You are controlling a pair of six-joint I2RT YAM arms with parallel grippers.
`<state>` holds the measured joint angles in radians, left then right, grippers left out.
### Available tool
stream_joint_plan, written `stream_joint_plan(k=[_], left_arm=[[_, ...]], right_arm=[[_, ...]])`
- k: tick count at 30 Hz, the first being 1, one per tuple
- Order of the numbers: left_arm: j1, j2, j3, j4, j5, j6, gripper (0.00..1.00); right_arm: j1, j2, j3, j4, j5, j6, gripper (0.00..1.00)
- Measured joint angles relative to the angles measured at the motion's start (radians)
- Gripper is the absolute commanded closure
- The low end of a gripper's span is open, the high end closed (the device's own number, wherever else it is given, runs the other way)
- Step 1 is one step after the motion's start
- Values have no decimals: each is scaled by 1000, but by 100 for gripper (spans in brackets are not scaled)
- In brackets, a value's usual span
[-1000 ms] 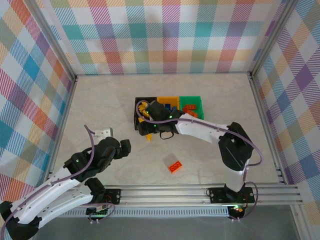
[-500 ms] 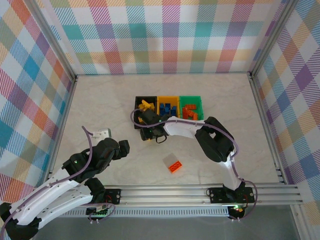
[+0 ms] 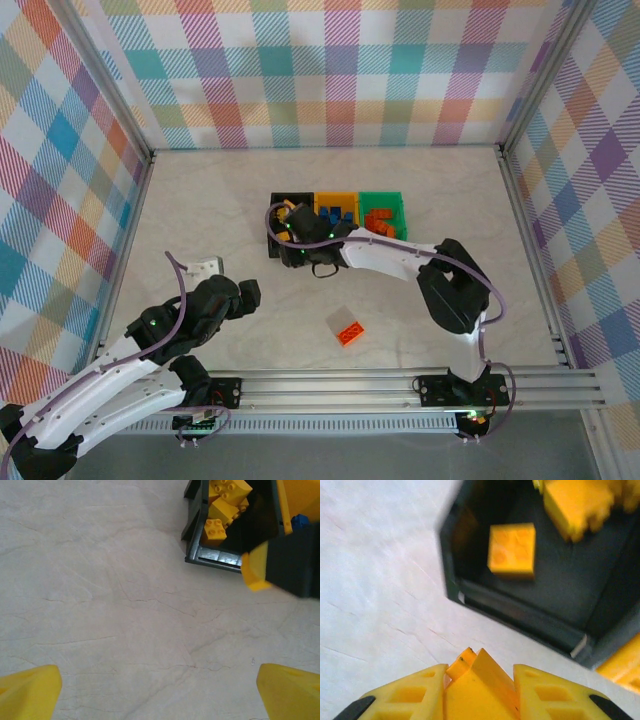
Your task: Sort the legos into containers by color
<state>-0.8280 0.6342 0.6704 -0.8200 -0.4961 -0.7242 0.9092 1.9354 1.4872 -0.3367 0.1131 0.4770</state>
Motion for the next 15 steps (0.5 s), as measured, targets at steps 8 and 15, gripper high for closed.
stream_joint_plan(k=[8, 15], left_arm=[[0, 44, 0, 45, 60, 26, 0], [0, 147, 2, 108, 166, 86, 0]], right_arm=[[-61, 169, 339, -29, 2, -43, 55], [-118, 276, 458, -95, -13, -50, 21]])
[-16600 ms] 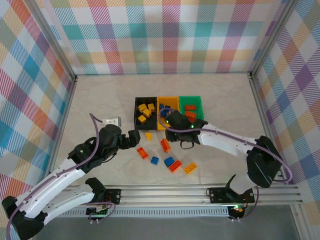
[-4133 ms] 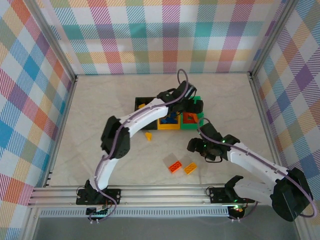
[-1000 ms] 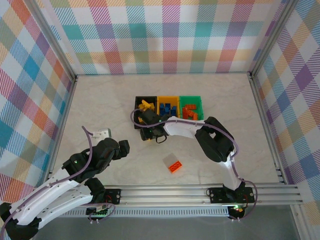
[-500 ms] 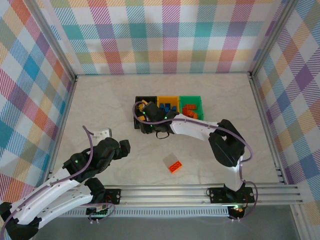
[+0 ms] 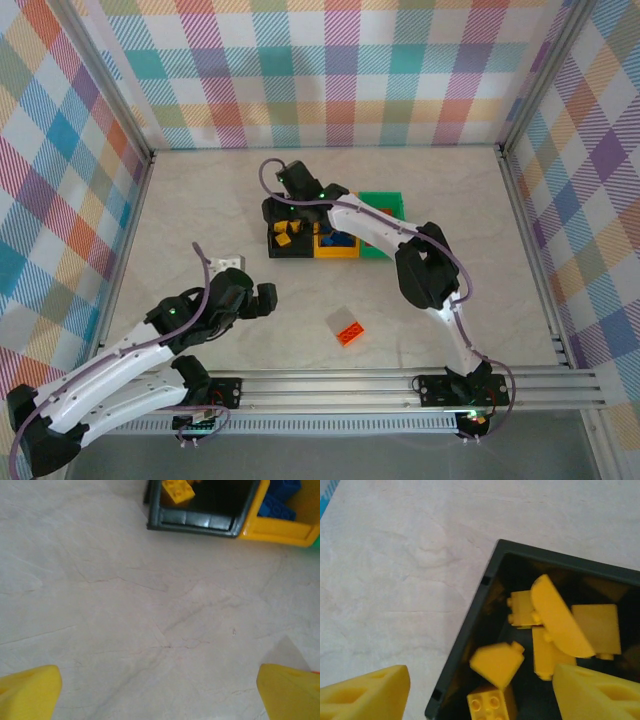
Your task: Sort the legos into containers by color
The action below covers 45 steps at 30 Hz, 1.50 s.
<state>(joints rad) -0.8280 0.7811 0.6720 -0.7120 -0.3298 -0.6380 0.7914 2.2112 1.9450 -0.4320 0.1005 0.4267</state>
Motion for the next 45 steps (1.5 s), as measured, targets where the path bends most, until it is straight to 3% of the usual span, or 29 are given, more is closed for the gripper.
stream_joint_plan(k=[4, 10, 15, 21, 28, 39, 45], left_arm=[[-10, 98, 18, 47, 71, 47, 0], [-117, 330, 109, 158, 185, 140, 5], [-235, 588, 224, 219, 248, 233, 10], [-312, 827, 346, 239, 313, 322, 14], [-341, 989, 459, 218, 348, 386, 23], [-386, 1086, 504, 181, 280, 439, 61], [-391, 1082, 505, 175, 252, 444, 70]], right_arm=[[-11, -62, -57, 12, 8, 9, 18], [-27, -419, -424, 46, 44, 73, 15], [-123, -728, -747, 62, 61, 161, 12], [-186, -925, -997, 5, 91, 216, 11], [-200, -1048, -1057, -20, 101, 242, 10], [-261, -1148, -1085, -24, 109, 251, 9], [-283, -1179, -1085, -34, 129, 271, 8]])
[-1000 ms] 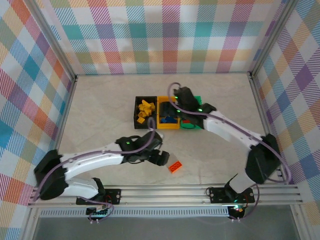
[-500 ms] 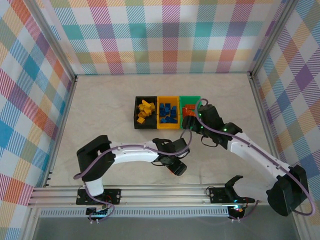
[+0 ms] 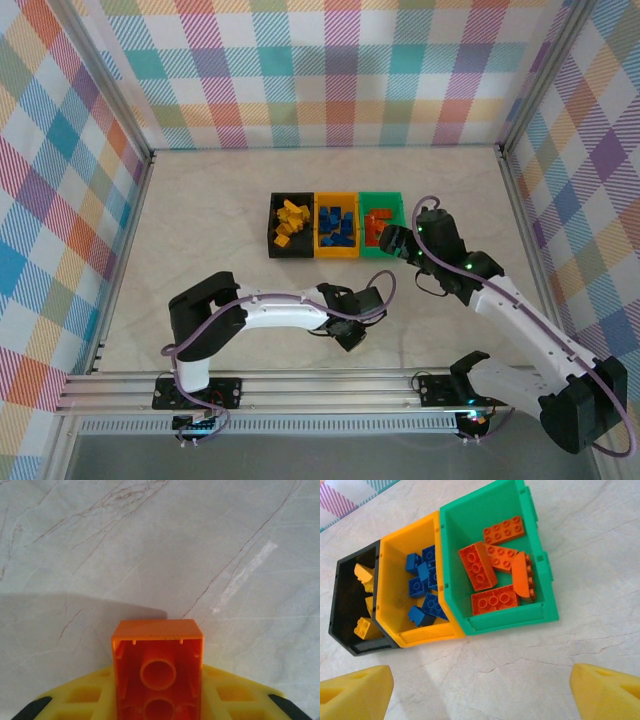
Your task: Sort the legos into containers by color
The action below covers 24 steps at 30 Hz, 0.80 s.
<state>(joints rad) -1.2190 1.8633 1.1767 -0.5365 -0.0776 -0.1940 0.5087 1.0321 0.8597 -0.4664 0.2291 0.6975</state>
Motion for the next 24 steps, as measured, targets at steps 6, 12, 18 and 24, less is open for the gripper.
stream_joint_plan(k=[6, 12, 18, 24], left_arm=[[22, -75, -19, 0, -24, -19, 72], [124, -248, -24, 55, -40, -40, 72], [284, -121, 176, 98, 16, -72, 73], [359, 147, 509, 144, 44, -109, 71]], right_arm=[[-7, -16, -3, -23, 42, 27, 8], [-18, -31, -3, -59, 104, 62, 8], [-19, -33, -17, -59, 100, 70, 8], [-19, -24, -48, -63, 69, 69, 8]])
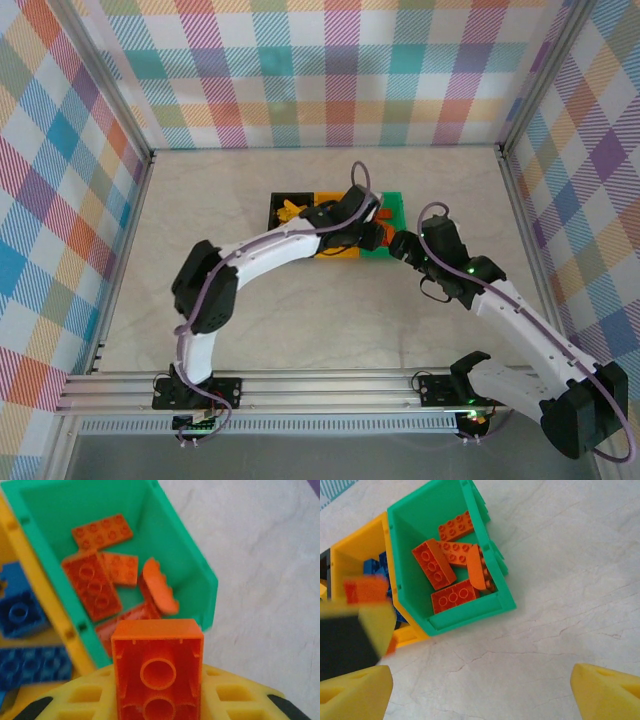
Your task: Sort the legos into containers by color
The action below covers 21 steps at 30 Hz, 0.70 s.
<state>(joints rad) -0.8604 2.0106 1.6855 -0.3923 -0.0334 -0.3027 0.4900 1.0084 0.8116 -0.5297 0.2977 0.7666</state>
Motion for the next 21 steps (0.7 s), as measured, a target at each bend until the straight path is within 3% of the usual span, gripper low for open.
stream_joint_plan(k=[2, 5, 9, 10, 16, 21], left_arm=[[9, 71, 91, 2, 8, -8, 67], [15, 161, 208, -4, 16, -17, 41], [19, 206, 268, -9, 8, -41, 19], [19, 206, 268, -13, 3, -46, 1], [29, 89, 129, 19, -47, -50, 0], [37, -252, -196, 142, -134, -36, 0]], right_arm=[[0, 0, -1, -8, -10, 0, 8], [0, 0, -6, -11, -23, -3, 7], [0, 0, -22, -11, -50, -10, 5], [0, 0, -25, -10, -56, -11, 2], [0, 0, -27, -3, -76, -21, 0], [0, -5, -27, 8, -39, -18, 0]])
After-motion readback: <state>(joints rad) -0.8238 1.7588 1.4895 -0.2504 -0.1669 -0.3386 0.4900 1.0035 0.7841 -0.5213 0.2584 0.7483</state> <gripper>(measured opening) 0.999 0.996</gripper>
